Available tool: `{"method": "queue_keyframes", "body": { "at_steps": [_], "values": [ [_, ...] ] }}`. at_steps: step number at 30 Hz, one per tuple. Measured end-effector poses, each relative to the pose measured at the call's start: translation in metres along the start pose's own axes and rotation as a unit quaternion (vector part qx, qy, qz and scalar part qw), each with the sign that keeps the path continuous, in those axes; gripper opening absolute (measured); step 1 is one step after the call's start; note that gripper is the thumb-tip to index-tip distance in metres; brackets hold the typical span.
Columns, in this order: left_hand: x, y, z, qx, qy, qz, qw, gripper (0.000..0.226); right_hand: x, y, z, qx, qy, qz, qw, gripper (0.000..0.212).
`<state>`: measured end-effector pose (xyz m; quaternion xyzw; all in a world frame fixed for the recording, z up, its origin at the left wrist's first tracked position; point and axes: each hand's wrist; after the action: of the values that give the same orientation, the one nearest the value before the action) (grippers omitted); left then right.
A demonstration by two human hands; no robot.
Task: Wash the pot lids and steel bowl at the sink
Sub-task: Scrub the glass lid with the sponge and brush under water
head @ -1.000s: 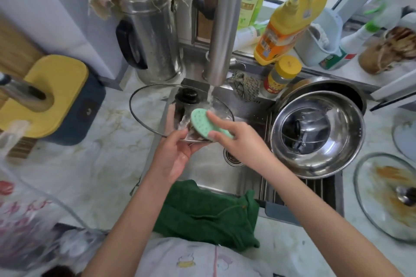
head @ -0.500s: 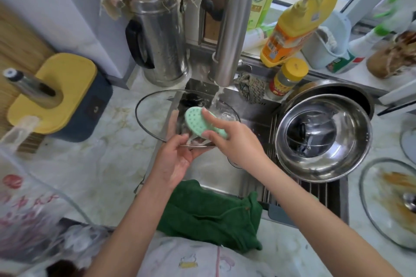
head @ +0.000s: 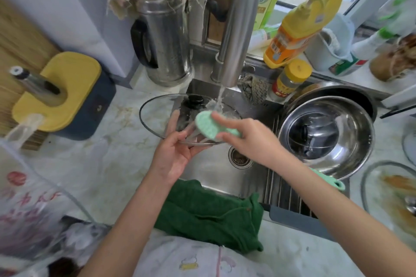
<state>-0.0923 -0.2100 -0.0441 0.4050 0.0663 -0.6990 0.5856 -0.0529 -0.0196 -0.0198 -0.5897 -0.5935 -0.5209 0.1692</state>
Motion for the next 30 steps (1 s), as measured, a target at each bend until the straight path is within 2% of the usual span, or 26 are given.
{"method": "queue_keyframes", "body": {
  "at_steps": [2, 5, 9, 13, 17, 21, 24, 28, 30],
  "values": [
    [-0.001, 0.001, -0.001, 0.005, 0.001, 0.004, 1.000, 0.063, 0.003, 0.002, 0.002, 0.033, 0.007, -0.021, 0.999, 0.046],
    [-0.002, 0.001, 0.001, 0.006, 0.007, -0.004, 1.000, 0.063, 0.024, -0.013, 0.022, -0.025, 0.018, 0.020, 0.999, 0.045],
    [-0.001, -0.001, 0.006, 0.003, 0.003, -0.004, 1.000, 0.060, 0.024, -0.002, 0.009, 0.076, 0.062, -0.038, 0.994, 0.047],
    [-0.001, 0.001, 0.007, 0.006, 0.005, -0.025, 1.000, 0.062, 0.052, -0.015, 0.025, 0.021, 0.166, 0.013, 0.986, 0.047],
    [0.000, 0.000, 0.006, 0.009, 0.005, -0.026, 1.000, 0.062, 0.044, 0.003, 0.006, 0.101, 0.193, 0.001, 0.976, 0.051],
    [-0.001, -0.001, 0.007, 0.011, -0.005, -0.028, 1.000, 0.065, 0.050, -0.001, 0.015, 0.056, 0.218, 0.062, 0.972, 0.049],
    [-0.002, -0.003, 0.009, 0.006, -0.017, -0.026, 1.000, 0.063, 0.039, 0.007, 0.009, 0.097, 0.234, 0.042, 0.966, 0.050],
    [-0.005, -0.002, 0.009, 0.002, -0.014, -0.028, 1.000, 0.062, 0.043, 0.005, 0.015, 0.054, 0.238, 0.080, 0.966, 0.049],
    [-0.005, -0.003, 0.009, -0.001, -0.010, -0.028, 1.000, 0.063, 0.037, 0.008, 0.011, 0.087, 0.252, 0.064, 0.962, 0.050]
  ]
}}
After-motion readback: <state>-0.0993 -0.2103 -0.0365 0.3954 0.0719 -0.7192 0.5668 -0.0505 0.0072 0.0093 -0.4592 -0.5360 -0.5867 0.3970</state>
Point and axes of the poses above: each hand's wrist, its own y-axis away from the middle knuckle, its own x-axis out of the back of the hand, z = x × y, and after that the axes turned 14 degrees about -x, right-handed
